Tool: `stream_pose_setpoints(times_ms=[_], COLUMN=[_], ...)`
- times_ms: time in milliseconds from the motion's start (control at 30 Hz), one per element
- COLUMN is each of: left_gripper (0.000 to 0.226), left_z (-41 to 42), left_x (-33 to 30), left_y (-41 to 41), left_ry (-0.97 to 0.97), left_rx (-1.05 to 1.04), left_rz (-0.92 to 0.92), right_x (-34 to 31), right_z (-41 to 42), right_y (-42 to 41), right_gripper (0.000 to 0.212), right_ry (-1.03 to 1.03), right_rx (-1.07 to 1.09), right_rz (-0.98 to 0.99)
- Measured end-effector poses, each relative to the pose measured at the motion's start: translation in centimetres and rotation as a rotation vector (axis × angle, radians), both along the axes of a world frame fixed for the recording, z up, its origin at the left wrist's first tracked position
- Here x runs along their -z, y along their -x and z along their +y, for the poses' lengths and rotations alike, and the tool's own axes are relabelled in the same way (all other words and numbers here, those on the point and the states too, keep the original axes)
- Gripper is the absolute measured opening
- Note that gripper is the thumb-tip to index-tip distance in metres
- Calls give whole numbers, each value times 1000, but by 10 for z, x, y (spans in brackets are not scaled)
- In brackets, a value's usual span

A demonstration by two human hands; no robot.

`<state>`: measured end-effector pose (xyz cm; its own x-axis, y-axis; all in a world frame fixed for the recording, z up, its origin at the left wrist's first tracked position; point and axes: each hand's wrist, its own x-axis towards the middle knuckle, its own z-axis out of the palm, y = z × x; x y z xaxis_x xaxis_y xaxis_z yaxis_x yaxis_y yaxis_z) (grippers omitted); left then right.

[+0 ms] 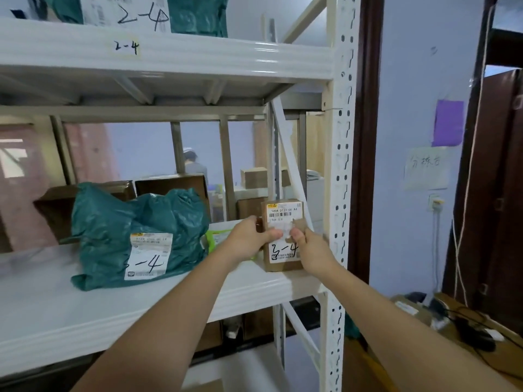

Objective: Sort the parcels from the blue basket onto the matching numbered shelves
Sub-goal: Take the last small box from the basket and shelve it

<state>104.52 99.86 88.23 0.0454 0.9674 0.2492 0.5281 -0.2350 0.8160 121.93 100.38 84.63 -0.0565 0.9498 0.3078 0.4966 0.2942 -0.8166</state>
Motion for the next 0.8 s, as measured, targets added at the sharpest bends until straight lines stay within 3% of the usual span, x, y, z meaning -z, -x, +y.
stream_pose_setpoints(times_ms=[300,800], left_gripper=[34,41], left_z=[12,43], left_x=[3,2], left_y=[-7,-2], left_ry=[-14,-28], left_rx=[-66,-73], left_rz=[30,58], right_x=[1,-5], right_z=[10,33], right_y=[4,16], right_gripper=[20,31], right_ry=[0,-4], right_rx=[-15,-7], right_rz=[176,198])
